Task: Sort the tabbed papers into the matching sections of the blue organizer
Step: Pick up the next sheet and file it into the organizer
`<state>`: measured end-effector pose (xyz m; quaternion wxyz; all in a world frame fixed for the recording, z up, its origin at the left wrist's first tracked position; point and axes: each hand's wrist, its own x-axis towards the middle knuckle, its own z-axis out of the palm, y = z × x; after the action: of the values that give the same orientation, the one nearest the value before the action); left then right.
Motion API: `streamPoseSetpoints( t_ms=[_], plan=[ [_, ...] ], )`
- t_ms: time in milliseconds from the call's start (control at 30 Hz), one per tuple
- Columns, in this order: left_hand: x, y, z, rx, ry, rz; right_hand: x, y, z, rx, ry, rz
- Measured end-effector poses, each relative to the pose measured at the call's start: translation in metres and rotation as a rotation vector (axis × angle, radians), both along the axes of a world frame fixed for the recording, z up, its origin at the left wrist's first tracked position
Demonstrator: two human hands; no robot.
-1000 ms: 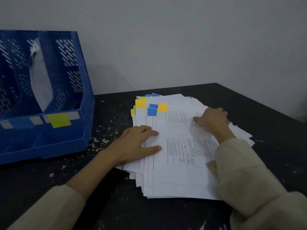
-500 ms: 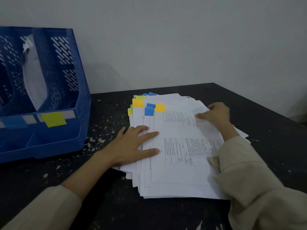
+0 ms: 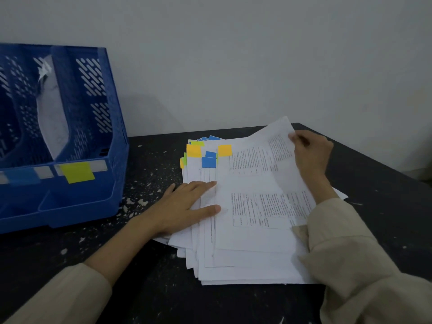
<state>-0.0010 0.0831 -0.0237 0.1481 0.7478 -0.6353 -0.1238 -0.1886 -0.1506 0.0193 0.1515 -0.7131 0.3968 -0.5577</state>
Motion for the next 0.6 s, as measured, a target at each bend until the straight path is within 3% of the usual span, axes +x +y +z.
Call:
streamPoseSetpoints(
  t_ms=[333, 533, 600],
  plan=[
    [-0.001, 0.004, 0.002, 0.032, -0.030, -0.005, 0.000, -0.004, -0.009, -0.243, -0.068, -0.031],
    [-0.001, 0.002, 0.001, 0.027, -0.017, 0.014, 0.000, -0.006, 0.001, 0.063, -0.313, 0.047],
    [-0.003, 0.000, 0.004, -0.031, 0.084, 0.023, 0.004, -0.002, 0.002, 0.114, -0.330, 0.072]
  ],
)
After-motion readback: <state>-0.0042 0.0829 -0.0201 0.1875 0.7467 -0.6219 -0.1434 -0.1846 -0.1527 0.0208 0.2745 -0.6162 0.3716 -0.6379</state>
